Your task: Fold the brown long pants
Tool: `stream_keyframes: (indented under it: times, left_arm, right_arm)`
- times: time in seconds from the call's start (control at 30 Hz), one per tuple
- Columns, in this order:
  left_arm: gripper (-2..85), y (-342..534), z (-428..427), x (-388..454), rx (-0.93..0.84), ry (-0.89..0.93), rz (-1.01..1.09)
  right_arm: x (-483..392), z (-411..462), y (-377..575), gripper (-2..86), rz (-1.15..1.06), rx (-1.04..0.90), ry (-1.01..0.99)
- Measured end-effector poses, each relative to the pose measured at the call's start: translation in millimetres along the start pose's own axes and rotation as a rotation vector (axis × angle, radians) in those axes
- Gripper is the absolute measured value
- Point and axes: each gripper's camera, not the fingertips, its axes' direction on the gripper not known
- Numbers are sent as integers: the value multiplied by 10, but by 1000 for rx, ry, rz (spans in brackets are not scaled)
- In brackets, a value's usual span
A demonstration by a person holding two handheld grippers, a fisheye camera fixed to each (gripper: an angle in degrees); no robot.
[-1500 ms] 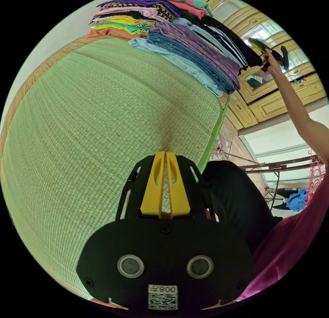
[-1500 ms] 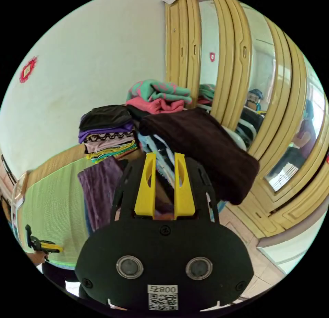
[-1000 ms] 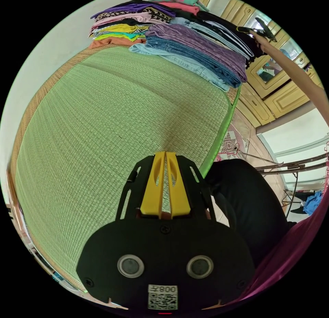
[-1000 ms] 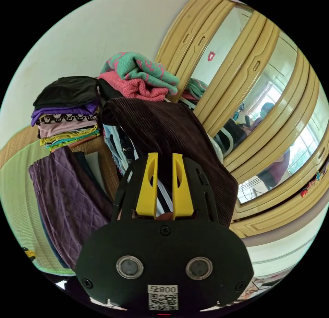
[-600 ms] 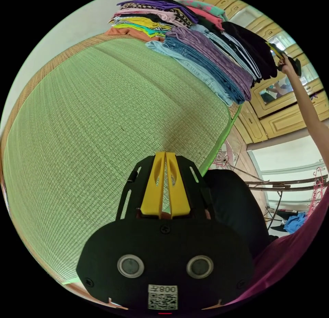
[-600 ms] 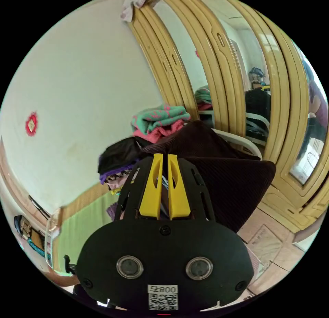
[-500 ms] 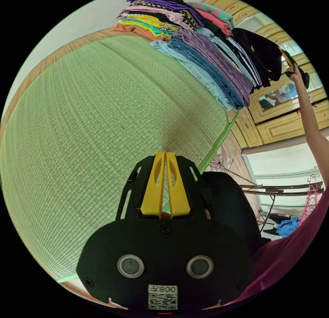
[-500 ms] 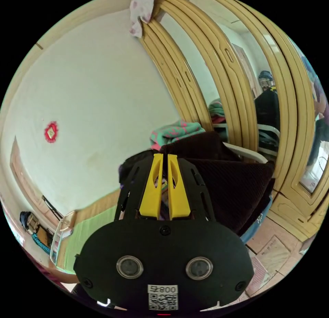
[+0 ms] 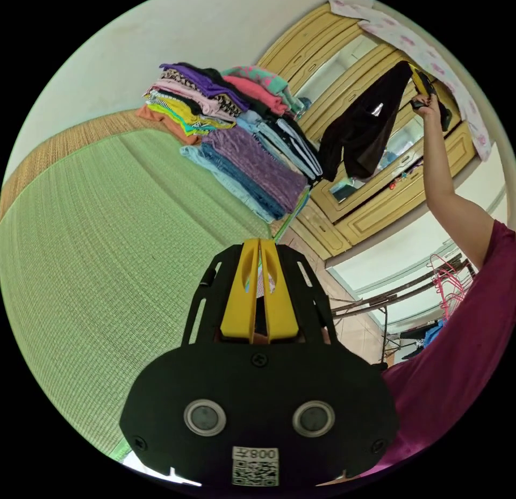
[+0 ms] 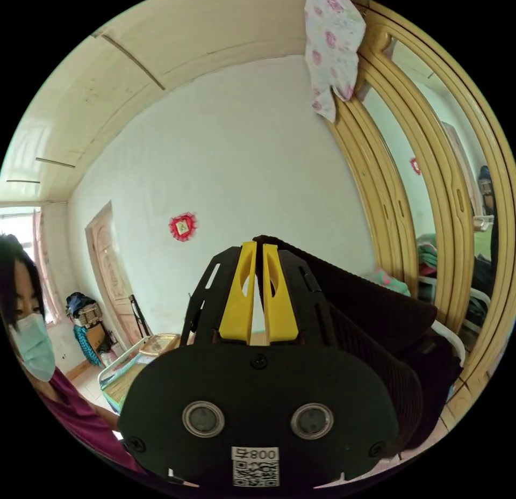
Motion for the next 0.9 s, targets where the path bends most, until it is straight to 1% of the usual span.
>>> stream_keyframes:
  times: [0.1, 0.2, 0.33, 0.43, 0.53, 0.6, 0.8, 0.87, 0.9]
  left_arm:
    - [2, 345, -255, -40, 95, 43, 46]
    - [5, 726, -504, -79, 190, 101, 101]
    - [19, 1353, -765, -159, 267, 170, 179]
    - [47, 1871, -899, -308, 303, 192, 193]
    - [81, 2431, -945, -517, 299, 196, 170]
    - [88, 2794, -963, -653, 302, 172, 148]
    - [92, 4149, -1148, -1133, 441, 118, 9]
    - [90, 4744, -1264, -1275, 514, 106, -32]
    - [89, 4890, -1297, -1309, 538, 95, -40]
  right_arm:
    - [-454, -84, -506, 2, -60, 77, -108]
    - [-954, -76, -938, 2, -113, 108, -209]
    - [-1495, 41, -1240, 2, -157, 104, -300]
    - [-1774, 255, -1327, 2, -127, 83, -400]
    - [-2083, 590, -1349, 2, -105, 35, -515]
    - [-2458, 854, -1341, 3, -125, 7, -594]
    - [-3281, 1524, -1289, 4, -162, -77, -739]
    - [-3415, 1735, -1245, 4, -146, -110, -779]
    - [-3480, 1861, -1208, 4, -134, -128, -801]
